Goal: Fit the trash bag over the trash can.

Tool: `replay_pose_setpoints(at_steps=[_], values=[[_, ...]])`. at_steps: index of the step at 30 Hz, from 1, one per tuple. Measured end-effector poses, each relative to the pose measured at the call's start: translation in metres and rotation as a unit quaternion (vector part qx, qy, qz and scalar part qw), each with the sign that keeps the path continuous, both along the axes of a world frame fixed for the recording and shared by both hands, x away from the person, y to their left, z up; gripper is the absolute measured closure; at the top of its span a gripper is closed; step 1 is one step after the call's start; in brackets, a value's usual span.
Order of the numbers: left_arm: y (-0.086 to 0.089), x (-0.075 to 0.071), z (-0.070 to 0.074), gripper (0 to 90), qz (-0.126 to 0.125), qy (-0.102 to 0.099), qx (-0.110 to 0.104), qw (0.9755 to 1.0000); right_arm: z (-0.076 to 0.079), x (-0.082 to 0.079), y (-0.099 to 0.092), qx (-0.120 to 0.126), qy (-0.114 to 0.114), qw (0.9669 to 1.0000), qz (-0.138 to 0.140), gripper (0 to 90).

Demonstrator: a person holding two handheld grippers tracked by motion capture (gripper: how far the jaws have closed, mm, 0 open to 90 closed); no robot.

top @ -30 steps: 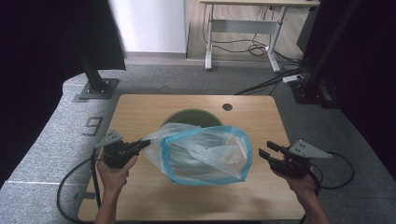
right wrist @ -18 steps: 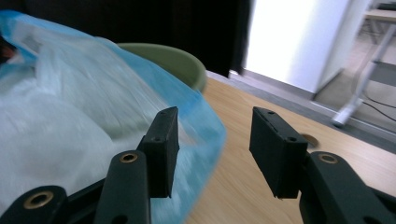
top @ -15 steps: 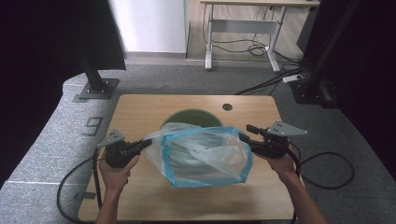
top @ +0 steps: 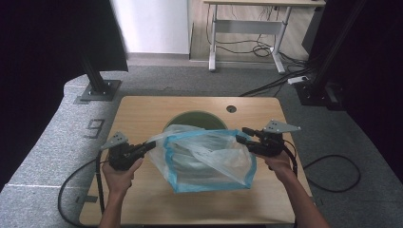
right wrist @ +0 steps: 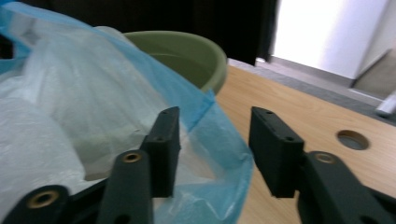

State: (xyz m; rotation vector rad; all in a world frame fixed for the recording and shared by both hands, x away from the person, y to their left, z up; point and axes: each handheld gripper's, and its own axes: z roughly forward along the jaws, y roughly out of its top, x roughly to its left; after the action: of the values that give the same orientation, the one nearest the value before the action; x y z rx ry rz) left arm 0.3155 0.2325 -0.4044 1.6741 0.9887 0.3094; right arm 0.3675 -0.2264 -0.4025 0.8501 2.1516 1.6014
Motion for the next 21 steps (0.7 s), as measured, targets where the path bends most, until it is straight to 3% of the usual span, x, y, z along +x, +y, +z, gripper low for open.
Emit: replay_pose_setpoints(at_steps=[5,8,11,15,21], values=[[-0.001,0.002,-0.001,89.7,0.000,0.001,-0.006,1.0000,0.001,-0.001,0.004,-0.019,-0.010,0.9996,0.016,78.9],[-0.001,0.004,0.000,89.7,0.000,0.002,-0.008,1.0000,0.003,-0.001,0.008,-0.031,-0.022,0.9991,0.019,87.6],[0.000,0.006,0.002,89.7,-0.001,0.002,-0.014,0.9999,0.007,0.001,0.012,-0.042,-0.036,0.9984,0.011,88.2],[0.006,0.012,0.004,89.7,-0.001,0.004,-0.034,0.9994,0.015,0.006,0.014,-0.035,-0.053,0.9979,-0.009,88.3],[0.008,0.023,0.007,89.6,0.002,0.011,-0.040,0.9991,0.020,0.018,0.023,-0.039,-0.071,0.9961,-0.034,88.2]])
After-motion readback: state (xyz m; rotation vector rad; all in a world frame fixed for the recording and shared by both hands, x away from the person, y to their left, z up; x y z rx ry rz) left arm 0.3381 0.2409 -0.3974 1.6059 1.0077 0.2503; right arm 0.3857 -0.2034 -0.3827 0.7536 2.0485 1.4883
